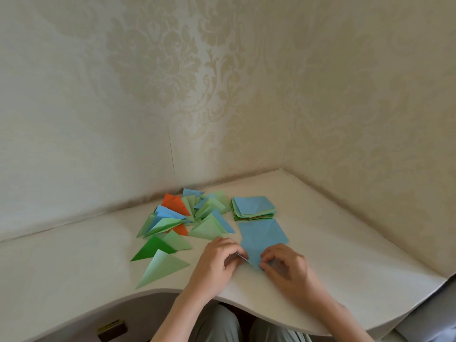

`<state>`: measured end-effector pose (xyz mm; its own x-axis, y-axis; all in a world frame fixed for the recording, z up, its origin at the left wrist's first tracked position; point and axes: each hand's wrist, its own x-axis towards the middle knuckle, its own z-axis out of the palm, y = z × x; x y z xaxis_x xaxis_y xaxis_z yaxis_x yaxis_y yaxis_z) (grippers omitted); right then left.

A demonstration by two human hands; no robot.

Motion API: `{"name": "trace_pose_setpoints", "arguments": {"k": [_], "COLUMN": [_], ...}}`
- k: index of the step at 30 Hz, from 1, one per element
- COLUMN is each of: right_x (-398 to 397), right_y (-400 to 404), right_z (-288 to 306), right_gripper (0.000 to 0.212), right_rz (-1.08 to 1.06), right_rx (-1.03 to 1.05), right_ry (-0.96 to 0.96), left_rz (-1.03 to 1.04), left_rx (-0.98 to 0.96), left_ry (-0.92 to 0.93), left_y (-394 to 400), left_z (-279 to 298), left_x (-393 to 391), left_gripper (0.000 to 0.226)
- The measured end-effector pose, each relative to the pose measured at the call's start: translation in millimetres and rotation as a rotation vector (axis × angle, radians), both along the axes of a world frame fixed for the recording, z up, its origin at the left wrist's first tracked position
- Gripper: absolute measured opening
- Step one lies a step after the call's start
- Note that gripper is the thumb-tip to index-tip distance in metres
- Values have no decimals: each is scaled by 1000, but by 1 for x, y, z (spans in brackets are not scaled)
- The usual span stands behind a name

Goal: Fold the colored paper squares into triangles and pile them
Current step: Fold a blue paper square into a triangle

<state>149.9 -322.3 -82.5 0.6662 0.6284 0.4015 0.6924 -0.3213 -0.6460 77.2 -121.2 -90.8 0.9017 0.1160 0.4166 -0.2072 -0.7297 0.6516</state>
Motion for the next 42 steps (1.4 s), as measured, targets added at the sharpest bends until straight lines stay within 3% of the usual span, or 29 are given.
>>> {"name": "trace_pose_setpoints", "arguments": {"k": [4, 13, 22, 31, 37, 42], "right_x": [-3, 1, -3, -1, 1, 4], "right_y": [0, 18, 20, 19, 15, 9], "right_z": [-3, -15, -17, -12, -8, -6], "right_gripper": [32, 29, 26, 18, 28, 38], "right_rz": [-53, -206, -235, -193, -141, -91], "right_rx": [-6, -2, -23, 53, 26, -6], "right_ry": [-32, -159, -201, -27, 59, 109], "left_rz": [-6, 85, 118, 112, 91, 86], "left_rx": [2, -41, 153, 60, -75, -38], "left_ry": [5, 8, -35, -7, 11, 27], "left_y": [0, -3, -12, -10, -6, -5], "left_z": [-1, -2, -1, 0, 0, 2], "left_x": [1, 0, 4, 7, 5, 5], "left_gripper": [8, 18, 35, 38, 40, 33]}}
